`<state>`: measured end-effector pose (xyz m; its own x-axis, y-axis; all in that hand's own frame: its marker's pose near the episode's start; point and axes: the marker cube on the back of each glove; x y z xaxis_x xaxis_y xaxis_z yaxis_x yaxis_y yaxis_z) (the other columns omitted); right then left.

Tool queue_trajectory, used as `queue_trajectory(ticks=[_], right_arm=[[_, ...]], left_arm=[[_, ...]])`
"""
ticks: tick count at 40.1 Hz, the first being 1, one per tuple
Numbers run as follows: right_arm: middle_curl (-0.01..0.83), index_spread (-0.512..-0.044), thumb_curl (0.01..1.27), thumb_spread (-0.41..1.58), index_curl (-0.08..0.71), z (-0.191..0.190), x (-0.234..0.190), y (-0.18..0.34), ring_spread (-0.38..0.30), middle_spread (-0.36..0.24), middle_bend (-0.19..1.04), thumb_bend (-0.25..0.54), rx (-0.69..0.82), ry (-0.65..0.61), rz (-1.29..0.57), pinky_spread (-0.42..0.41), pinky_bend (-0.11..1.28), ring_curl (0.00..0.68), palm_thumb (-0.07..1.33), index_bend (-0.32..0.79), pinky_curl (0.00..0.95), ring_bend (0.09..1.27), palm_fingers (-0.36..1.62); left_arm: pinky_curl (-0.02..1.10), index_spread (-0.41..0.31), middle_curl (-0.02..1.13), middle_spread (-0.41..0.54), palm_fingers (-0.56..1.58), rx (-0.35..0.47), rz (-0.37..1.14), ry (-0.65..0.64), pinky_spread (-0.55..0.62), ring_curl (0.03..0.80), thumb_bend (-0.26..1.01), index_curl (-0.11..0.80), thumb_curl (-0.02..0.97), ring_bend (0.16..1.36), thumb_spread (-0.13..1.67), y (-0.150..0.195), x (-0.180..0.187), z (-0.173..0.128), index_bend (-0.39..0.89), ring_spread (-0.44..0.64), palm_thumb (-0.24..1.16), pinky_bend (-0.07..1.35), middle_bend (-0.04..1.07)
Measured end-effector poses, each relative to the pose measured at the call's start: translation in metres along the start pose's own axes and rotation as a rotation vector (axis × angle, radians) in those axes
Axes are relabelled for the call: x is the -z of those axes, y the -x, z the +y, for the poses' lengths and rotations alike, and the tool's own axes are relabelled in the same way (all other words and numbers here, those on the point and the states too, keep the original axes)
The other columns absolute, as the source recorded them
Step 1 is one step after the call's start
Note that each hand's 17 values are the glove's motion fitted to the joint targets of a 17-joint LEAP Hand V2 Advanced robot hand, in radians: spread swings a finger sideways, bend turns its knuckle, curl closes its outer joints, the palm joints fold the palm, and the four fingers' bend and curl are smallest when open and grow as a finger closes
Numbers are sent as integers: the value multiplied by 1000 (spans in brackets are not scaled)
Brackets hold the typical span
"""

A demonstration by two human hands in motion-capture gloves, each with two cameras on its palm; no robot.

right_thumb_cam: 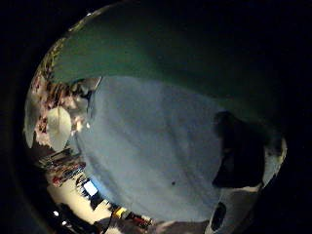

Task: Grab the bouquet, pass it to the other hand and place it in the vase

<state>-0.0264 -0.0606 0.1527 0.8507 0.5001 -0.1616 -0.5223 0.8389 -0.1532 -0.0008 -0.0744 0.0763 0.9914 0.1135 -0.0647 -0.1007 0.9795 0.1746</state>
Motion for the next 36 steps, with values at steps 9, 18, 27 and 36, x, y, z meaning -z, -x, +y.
queue_trajectory(ticks=[9,18,27,36], right_arm=[[516,-242,390,1059,328,-18,-3,-14,-215,-185,541,63,-77,-240,-152,-274,669,470,914,224,402,799,1443],[595,-229,356,985,466,-19,29,-6,-203,-169,734,-6,12,-259,-574,-243,699,528,787,523,451,899,1517],[625,-219,486,799,515,30,91,42,-189,-156,808,36,264,-76,-1104,-228,776,565,979,518,499,991,1418],[636,-209,554,679,564,54,134,93,-183,-145,841,-23,556,-123,-1458,-216,783,574,966,598,522,1007,1418]], left_arm=[[326,32,358,259,116,26,-21,8,353,278,-20,199,283,664,1132,7,-1,4,117,323,168,484,224],[328,22,363,250,149,53,41,7,341,274,-14,218,289,644,1140,14,3,-9,141,322,196,476,220],[341,39,366,253,115,-89,312,147,333,276,-27,217,297,639,1086,-4,9,-35,110,330,206,496,193],[350,73,362,283,65,-126,835,52,333,285,-13,200,313,669,995,-42,43,-90,98,337,246,524,198]])
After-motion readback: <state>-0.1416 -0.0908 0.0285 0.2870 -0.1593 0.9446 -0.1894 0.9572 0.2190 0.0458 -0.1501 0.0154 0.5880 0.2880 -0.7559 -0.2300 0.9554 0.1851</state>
